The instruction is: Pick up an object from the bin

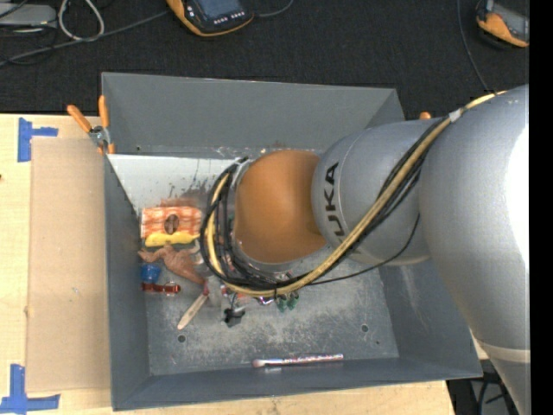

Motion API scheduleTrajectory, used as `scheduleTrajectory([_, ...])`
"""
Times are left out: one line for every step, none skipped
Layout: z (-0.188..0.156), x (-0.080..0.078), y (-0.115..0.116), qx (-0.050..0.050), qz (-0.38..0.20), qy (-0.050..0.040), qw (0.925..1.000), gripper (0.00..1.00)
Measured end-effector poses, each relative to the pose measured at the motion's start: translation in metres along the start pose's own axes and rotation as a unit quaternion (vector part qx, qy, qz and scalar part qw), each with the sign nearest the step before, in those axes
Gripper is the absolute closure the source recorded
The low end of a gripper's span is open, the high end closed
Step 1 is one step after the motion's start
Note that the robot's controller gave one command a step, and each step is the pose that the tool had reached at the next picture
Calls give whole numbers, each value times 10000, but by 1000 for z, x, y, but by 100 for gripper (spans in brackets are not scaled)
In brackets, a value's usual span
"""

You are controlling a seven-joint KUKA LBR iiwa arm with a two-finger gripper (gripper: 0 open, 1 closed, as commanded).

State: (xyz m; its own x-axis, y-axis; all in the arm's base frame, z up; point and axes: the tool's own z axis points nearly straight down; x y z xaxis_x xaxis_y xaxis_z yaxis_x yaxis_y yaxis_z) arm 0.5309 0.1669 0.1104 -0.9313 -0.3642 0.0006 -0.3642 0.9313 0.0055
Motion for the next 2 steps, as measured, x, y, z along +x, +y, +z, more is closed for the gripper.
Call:
scheduleTrajectory([22,-23,1,3,-869,-17,9962,100])
scheduleTrajectory([-25,-7,28,-3,-324,-36,9995,0])
